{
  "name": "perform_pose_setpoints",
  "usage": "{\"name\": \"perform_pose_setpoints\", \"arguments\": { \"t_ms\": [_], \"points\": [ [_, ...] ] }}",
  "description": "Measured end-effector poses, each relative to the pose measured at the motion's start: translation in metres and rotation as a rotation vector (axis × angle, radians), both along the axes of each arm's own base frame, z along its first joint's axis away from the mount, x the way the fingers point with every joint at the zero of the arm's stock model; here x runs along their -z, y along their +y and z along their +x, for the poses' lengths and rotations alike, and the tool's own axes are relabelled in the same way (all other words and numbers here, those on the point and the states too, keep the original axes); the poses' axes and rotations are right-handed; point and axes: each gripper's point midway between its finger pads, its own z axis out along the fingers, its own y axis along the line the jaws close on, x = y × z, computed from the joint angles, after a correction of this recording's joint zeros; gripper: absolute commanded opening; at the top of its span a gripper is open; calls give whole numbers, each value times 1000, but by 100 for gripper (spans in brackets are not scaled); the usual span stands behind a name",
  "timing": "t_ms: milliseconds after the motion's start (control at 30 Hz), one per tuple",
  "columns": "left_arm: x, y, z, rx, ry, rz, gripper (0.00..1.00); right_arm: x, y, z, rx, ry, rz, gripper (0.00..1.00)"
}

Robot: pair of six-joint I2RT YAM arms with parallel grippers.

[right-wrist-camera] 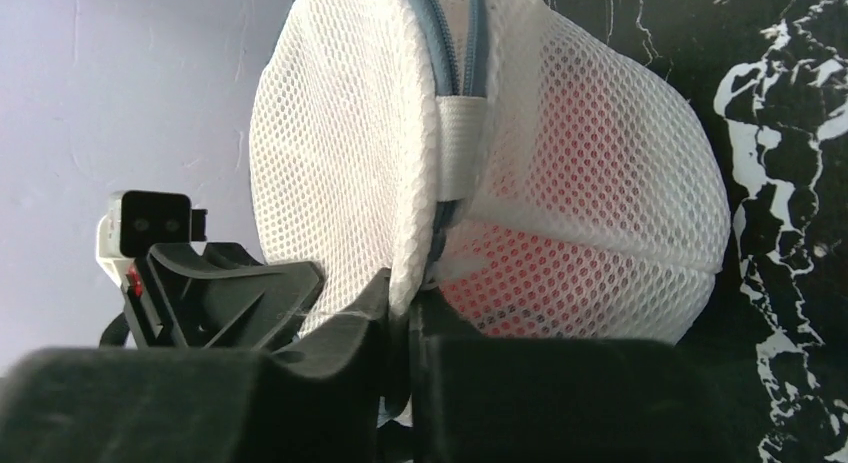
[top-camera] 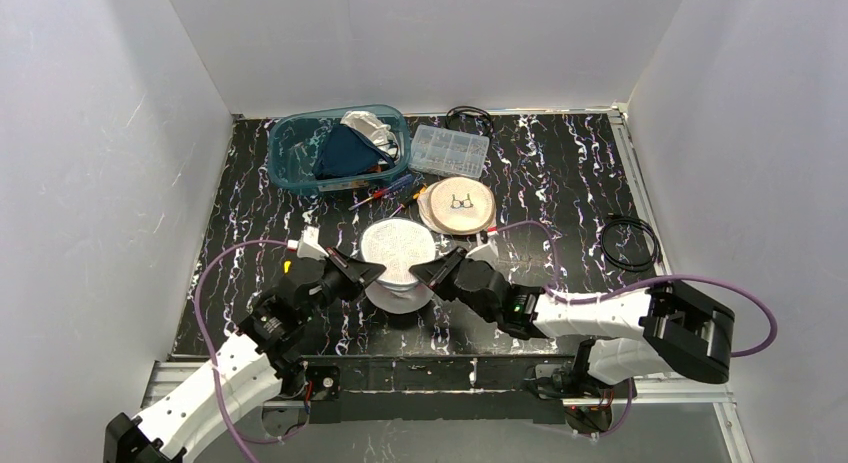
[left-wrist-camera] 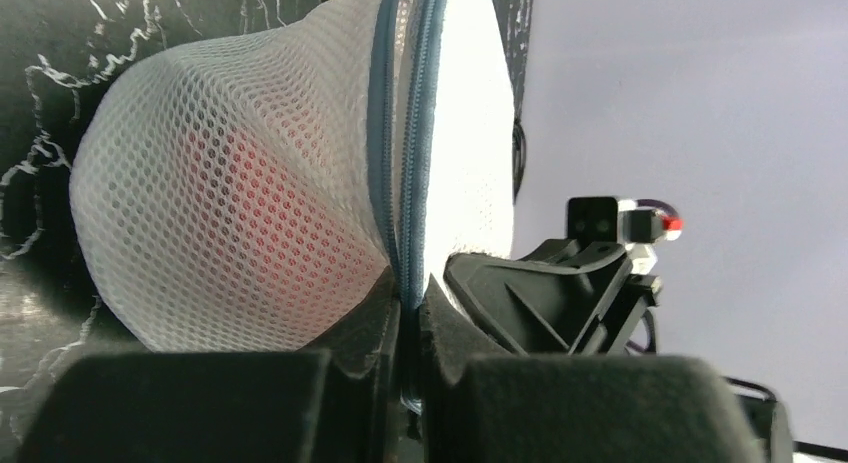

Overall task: Unzip the laundry bag and remove the bra
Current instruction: Unzip the laundry bag at the center of the board, then open the laundry bag at the center of the board.

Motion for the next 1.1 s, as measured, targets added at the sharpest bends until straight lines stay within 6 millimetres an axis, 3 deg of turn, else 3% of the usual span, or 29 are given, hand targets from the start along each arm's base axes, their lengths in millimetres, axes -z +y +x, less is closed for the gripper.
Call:
{"name": "perform_pose_setpoints", "arguments": {
  "t_ms": [100,167,200,300,467,567,700,900,1000,1100],
  "points": [
    [3,5,-3,4,-13,38,55,1,5,-1,-42,-3,-18,1],
    [6,12,-9,13,-3,99,76,-2,6,-1,-84,-31,-54,1],
    [4,17,-13,16,-2,133,81,-3,7,-2,-114,-51,-80,1],
    [-25,36,-20,8,-50,229,84,-14,11,0,-238,-135,-191,1],
    [-89,67,-30,-21,-191,332,84,-53,20,4,-498,-329,-273,1],
    [-108,81,-34,-29,-241,389,84,-62,20,6,-613,-418,-287,1],
    [-83,87,-38,0,-197,477,83,-41,4,10,-698,-420,-296,1],
    [9,87,-45,64,-14,591,79,33,-45,-1,-727,-256,-353,1],
    [29,86,-47,77,22,604,79,39,-57,-12,-747,-241,-350,1],
    [30,79,-40,88,15,599,79,31,-60,-13,-755,-275,-340,1]
  ]
}}
